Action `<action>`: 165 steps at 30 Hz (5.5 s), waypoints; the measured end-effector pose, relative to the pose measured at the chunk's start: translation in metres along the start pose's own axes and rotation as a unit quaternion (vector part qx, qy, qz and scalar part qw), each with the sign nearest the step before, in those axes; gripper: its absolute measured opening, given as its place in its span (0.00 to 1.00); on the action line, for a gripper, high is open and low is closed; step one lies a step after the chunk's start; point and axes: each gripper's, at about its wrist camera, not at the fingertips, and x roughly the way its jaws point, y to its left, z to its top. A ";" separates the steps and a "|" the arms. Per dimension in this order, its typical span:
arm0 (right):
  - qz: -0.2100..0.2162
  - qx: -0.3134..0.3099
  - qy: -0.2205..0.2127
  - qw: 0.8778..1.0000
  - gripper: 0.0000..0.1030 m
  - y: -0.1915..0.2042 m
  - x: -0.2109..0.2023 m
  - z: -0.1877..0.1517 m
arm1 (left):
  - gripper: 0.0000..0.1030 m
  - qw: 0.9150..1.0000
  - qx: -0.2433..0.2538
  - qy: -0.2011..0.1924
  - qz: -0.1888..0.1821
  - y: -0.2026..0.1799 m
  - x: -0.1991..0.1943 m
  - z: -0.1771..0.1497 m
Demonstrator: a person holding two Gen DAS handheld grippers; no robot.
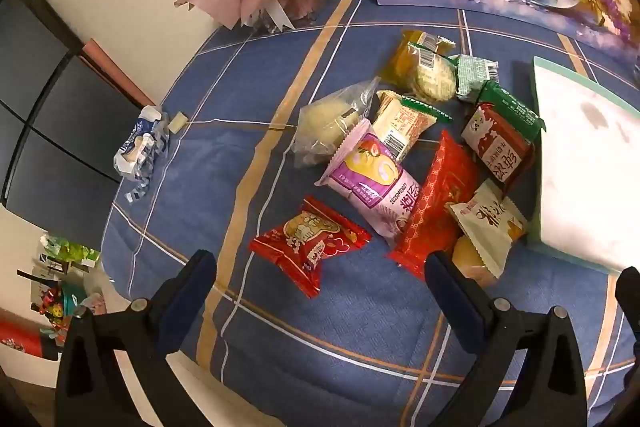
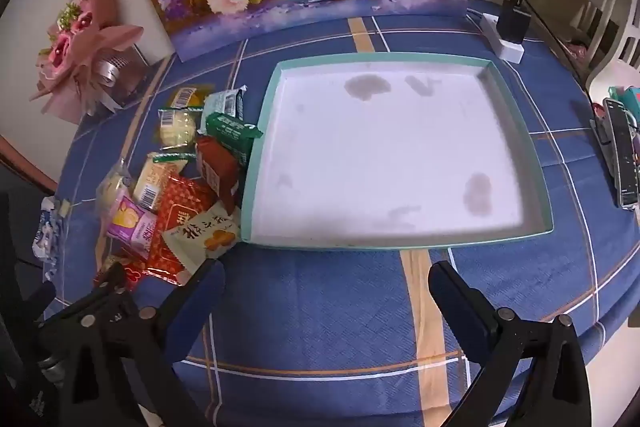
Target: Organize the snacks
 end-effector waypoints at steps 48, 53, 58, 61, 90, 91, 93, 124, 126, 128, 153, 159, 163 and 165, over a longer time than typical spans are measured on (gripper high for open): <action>-0.032 -0.038 0.008 0.999 1.00 0.016 0.003 0.004 | 1.00 0.998 -0.026 0.025 -0.056 0.002 0.004 0.004; -0.041 -0.037 0.012 0.998 1.00 0.014 0.006 0.004 | 1.00 0.997 -0.027 0.028 -0.067 0.002 0.005 0.004; -0.046 -0.037 0.013 0.998 1.00 0.014 0.008 0.004 | 1.00 0.996 -0.026 0.030 -0.075 0.003 0.006 0.005; -0.048 -0.039 0.015 0.998 1.00 0.015 0.009 0.005 | 1.00 0.996 -0.030 0.029 -0.077 0.004 0.005 0.005; -0.059 -0.049 0.018 0.997 1.00 0.018 0.012 0.002 | 1.00 0.995 -0.035 0.040 -0.084 0.005 0.010 0.006; -0.059 -0.049 0.018 0.997 1.00 0.018 0.012 0.002 | 1.00 0.995 -0.035 0.039 -0.084 0.005 0.010 0.006; -0.059 -0.049 0.018 0.997 1.00 0.018 0.012 0.002 | 1.00 0.995 -0.035 0.039 -0.084 0.005 0.010 0.006; 0.059 -0.048 0.138 0.988 0.99 0.096 0.098 -0.016 | 0.94 0.953 -0.200 0.169 -0.151 0.078 0.121 0.003; 0.059 -0.043 0.142 0.987 0.97 0.098 0.104 -0.016 | 0.86 0.951 -0.201 0.174 -0.157 0.077 0.128 0.002; 0.058 -0.041 0.146 0.987 0.95 0.097 0.109 -0.017 | 0.85 0.949 -0.202 0.180 -0.162 0.075 0.134 0.001; 0.018 -0.081 0.145 0.986 0.46 0.111 0.114 -0.020 | 0.58 0.950 -0.189 0.186 -0.163 0.055 0.141 -0.005; 0.034 -0.078 0.157 0.984 0.46 0.114 0.109 -0.026 | 0.57 0.950 -0.187 0.190 -0.164 0.060 0.128 -0.005; 0.048 -0.073 0.165 0.982 0.46 0.116 0.104 -0.029 | 0.57 0.951 -0.188 0.182 -0.164 0.061 0.117 -0.003; 0.057 -0.070 0.164 0.982 0.46 0.117 0.097 -0.030 | 0.57 0.951 -0.190 0.177 -0.166 0.066 0.112 -0.002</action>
